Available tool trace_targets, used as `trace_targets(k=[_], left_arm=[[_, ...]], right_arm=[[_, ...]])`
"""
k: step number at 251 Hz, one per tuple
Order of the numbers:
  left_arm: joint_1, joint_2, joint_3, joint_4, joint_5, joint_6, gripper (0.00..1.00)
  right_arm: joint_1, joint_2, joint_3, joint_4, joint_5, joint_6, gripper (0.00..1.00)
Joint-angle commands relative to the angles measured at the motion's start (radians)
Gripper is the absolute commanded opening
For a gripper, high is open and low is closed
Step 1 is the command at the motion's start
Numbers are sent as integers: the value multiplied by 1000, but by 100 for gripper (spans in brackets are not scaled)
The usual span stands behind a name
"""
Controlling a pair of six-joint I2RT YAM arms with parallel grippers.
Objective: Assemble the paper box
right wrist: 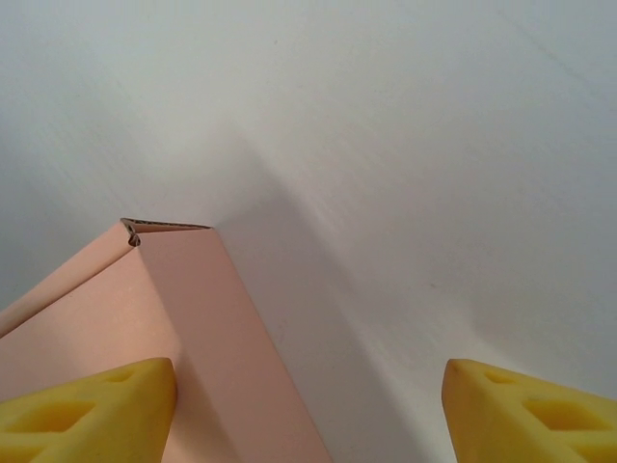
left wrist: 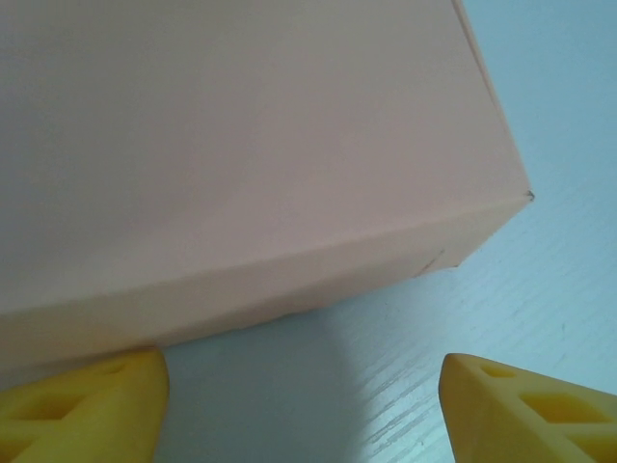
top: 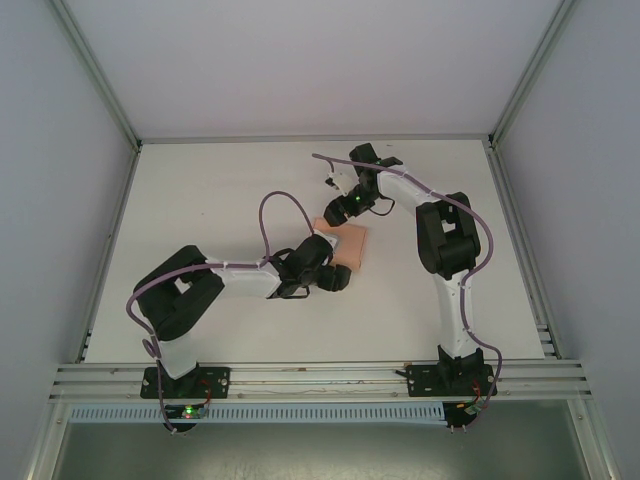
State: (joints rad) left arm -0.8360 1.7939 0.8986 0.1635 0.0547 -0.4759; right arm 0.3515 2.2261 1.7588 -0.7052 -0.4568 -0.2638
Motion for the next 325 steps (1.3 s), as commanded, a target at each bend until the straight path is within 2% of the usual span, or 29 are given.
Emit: trace_targets(k=[1,55,57,59,62,71,77,92,114,142,162,181,191,208,218,234,239,251,265,281,300,310,317,325], left_arm=[[9,-34,-2,-68,-14,43,76],[8,-75,-19,-112,-4,45,86],[8,-78,-20,-114,-3,45,86],[8,-79,-20,-115,-2,46,87],[8,-83,-20,-117,-3,46,88],[8,-98,-25,-126,-4,45,92],[8,-112,-27,-133,-7,45,100],[8,-153,-34,-154,-38,47,100],[9,-233,-39,-205,-144,56,100],[55,-366,-35,-317,-393,34,100],[161,-447,-51,-367,-551,4,100],[312,-492,-76,-389,-601,-32,100],[378,-504,-96,-363,-613,-2,100],[439,-504,-160,-248,-745,80,100],[476,-497,-190,-184,-763,131,100],[543,-478,-234,-59,-756,199,100],[564,-481,-224,-84,-741,188,100],[601,-485,-230,-59,-719,234,100],[629,-477,-302,132,-703,339,100],[662,-441,-380,310,-627,378,100],[670,-369,-412,383,-635,367,100],[672,-346,-403,419,-635,393,100],[678,-342,-390,390,-615,396,100],[690,-321,-396,453,-608,418,100]], right_arm=[[-2,-31,-14,66,71,29,77],[-26,-99,-26,158,63,67,84],[-27,-102,-27,161,63,68,87],[-30,-105,-29,165,64,69,95],[-29,-111,-31,171,65,71,98],[-33,-127,-40,190,74,79,98],[-36,-138,-46,202,78,81,98],[-43,-173,-73,242,109,103,99],[-70,-260,-183,372,152,160,98],[-137,-431,-429,615,200,253,98],[-199,-575,-645,812,242,287,98],[-262,-688,-817,927,271,305,98],[-292,-733,-890,964,296,320,98],[-329,-798,-1014,1036,358,322,98],[-337,-832,-1104,1131,420,316,99],[-346,-872,-1239,1322,463,286,98],[-348,-881,-1270,1370,478,274,98],[-361,-911,-1312,1388,497,304,98],[-383,-931,-1350,1421,437,310,98],[-388,-904,-1407,1527,419,308,98],[-383,-893,-1443,1579,363,260,98],[-382,-907,-1456,1586,390,286,98],[-382,-893,-1469,1653,409,298,98],[-381,-857,-1506,1727,424,302,98]])
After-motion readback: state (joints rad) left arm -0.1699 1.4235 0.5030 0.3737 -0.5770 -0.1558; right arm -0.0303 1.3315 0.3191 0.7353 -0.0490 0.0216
